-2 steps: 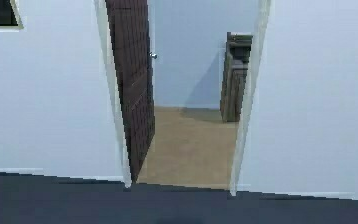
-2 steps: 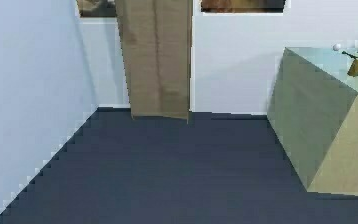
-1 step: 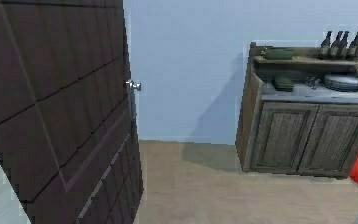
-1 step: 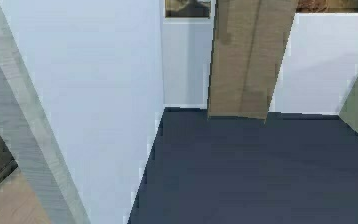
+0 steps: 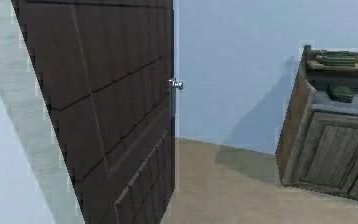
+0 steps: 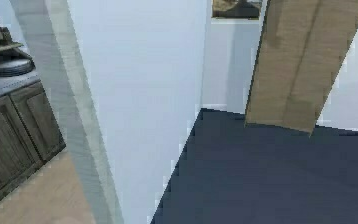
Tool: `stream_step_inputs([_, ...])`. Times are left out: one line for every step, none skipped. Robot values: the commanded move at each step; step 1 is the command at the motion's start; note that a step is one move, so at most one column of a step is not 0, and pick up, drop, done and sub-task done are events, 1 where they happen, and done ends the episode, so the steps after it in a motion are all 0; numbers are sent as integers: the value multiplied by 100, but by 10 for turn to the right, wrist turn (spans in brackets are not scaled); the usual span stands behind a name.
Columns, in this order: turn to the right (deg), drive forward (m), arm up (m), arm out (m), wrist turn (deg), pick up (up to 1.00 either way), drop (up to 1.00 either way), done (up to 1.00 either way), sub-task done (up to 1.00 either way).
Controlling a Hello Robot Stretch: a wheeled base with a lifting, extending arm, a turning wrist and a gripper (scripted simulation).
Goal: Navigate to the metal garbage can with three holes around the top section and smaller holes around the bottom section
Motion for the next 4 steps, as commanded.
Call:
stream_step_inputs([0, 15, 0, 0, 0, 0, 0, 0, 0])
stream_step_inputs([360, 0, 0, 0, 0, 0, 0, 0, 0])
stream_step_inputs([0, 80, 0, 0, 0, 0, 0, 0, 0])
stream_step_inputs([450, 0, 0, 0, 0, 0, 0, 0, 0])
